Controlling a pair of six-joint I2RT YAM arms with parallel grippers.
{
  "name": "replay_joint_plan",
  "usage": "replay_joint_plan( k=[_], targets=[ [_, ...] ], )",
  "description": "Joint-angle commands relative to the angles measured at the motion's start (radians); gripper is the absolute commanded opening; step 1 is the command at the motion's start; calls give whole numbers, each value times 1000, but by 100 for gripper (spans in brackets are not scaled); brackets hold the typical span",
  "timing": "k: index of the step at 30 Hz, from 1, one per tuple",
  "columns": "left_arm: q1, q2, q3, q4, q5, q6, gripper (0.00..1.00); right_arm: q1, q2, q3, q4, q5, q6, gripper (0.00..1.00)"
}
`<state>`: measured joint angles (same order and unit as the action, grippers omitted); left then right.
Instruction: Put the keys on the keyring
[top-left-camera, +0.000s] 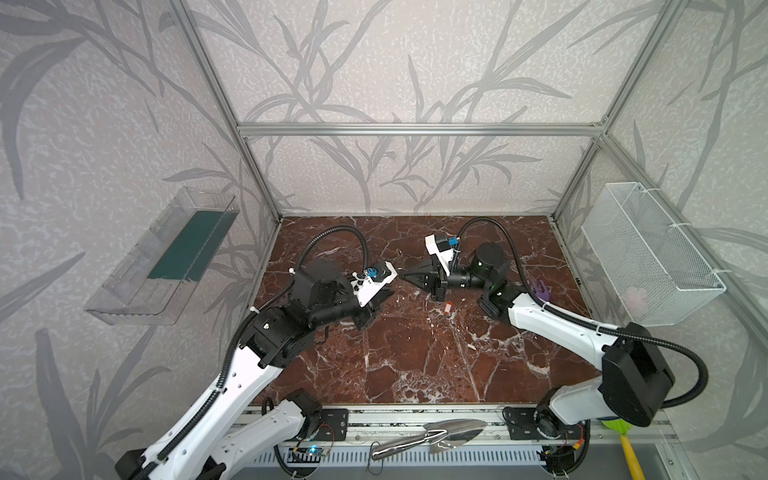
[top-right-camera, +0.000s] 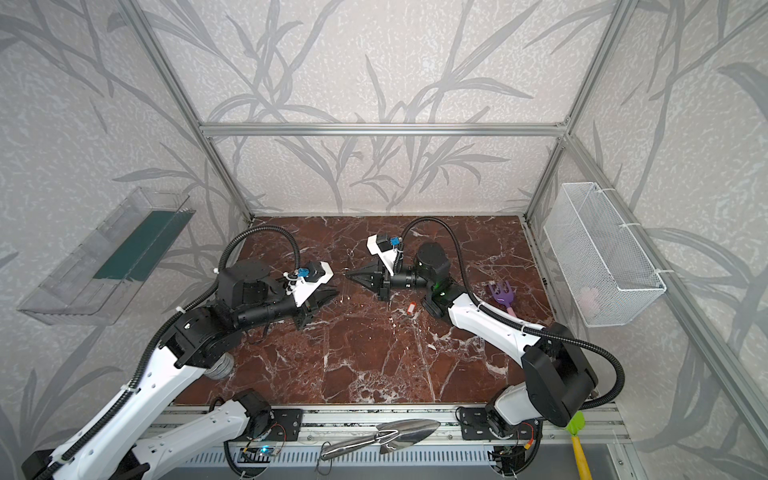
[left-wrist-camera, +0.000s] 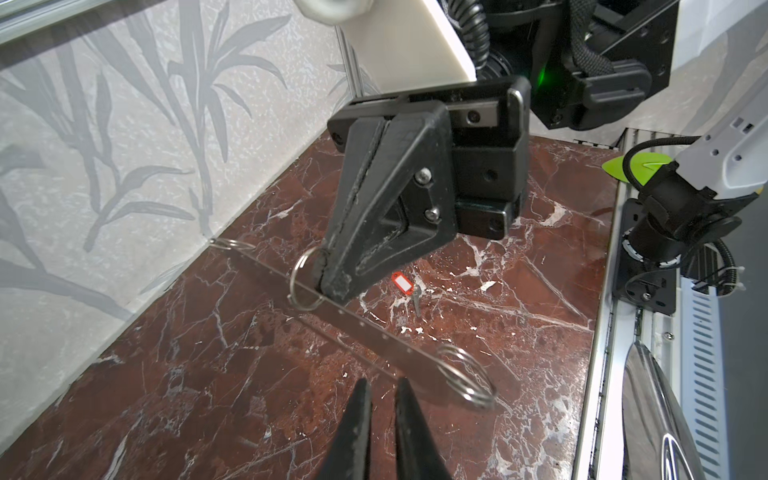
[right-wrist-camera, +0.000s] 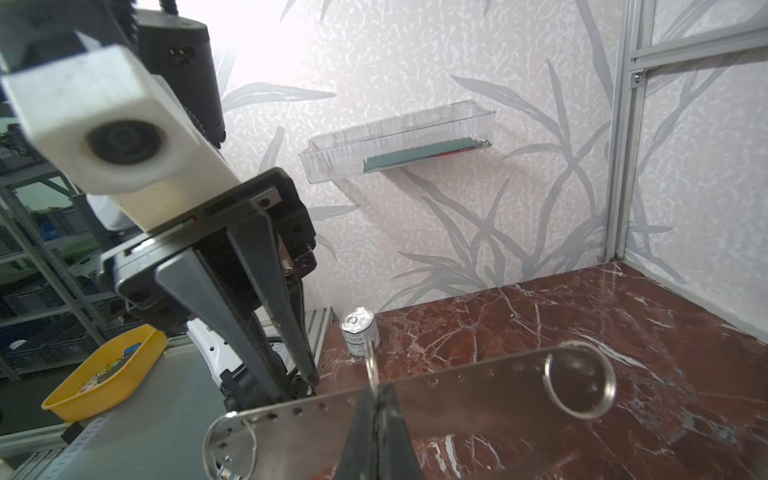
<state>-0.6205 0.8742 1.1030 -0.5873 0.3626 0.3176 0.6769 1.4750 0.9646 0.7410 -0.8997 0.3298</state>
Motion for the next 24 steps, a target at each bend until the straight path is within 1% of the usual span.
replay_joint_plan(
  k=[1, 7, 24],
  targets=[
    [6, -20, -25, 90, -21, -12, 16, 1, 33, 3, 212, -69, 111, 0],
    [14, -47, -59, 146, -12, -17, 17, 3, 83, 10, 332, -129, 184, 0],
    [42, -61, -75, 190, -5, -38, 18, 19, 155, 47, 484, -208, 294, 0]
  ],
)
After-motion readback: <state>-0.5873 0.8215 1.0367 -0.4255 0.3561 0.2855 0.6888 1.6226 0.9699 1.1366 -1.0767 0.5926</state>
